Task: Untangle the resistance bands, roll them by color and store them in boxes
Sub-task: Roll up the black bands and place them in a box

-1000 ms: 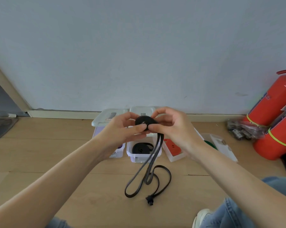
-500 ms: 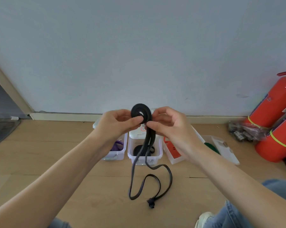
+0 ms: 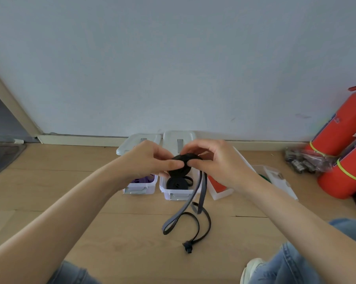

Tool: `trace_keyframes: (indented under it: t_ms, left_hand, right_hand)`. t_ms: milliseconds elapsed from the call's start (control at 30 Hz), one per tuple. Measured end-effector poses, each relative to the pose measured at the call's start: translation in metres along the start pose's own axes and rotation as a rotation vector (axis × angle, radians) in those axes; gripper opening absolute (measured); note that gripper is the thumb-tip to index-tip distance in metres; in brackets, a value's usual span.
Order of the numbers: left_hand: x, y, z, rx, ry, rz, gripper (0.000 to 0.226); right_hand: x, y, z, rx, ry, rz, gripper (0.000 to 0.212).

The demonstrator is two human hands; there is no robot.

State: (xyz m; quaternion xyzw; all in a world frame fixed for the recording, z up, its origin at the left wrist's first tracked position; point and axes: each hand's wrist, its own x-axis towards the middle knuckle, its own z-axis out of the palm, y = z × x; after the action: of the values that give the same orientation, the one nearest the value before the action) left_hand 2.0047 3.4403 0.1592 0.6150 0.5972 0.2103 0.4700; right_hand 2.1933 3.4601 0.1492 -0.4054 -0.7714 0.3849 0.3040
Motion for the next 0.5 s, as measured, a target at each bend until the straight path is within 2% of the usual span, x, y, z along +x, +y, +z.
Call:
trace_keyframes:
  t_ms: [100, 200, 267, 333, 400, 500]
  left_hand:
    - [-0.001, 0.001, 0.004, 0.01, 0.027, 0.041, 0.01]
    - [0.0, 0.001, 0.003, -0.074, 0.111, 0.094, 0.008]
    - [0.003, 0.003, 0.001, -0.187, 0.218, 0.116, 0.011]
    - [0.006, 0.003, 0.001, -0.305, 0.304, 0.095, 0.018]
    - [0.007, 0.003, 0.006, -0.407, 0.309, 0.071, 0.02]
    - [0.006, 0.001, 0.011, -0.425, 0.212, 0.03, 0.02]
  right_hand:
    - [0.001, 0.001, -0.002, 0.03, -0.025, 0.011, 0.028]
    - [0.003, 0.006, -0.006, 0.271, -0.009, 0.086, 0.026]
    - [0.004, 0.008, -0.007, 0.415, 0.054, 0.129, 0.025]
    - [0.005, 0.01, -0.004, 0.45, 0.129, 0.138, 0.022]
    - [0.005, 0.01, 0.002, 0.481, 0.148, 0.153, 0.021]
    - [0.004, 0.012, 0.004, 0.514, 0.142, 0.173, 0.02]
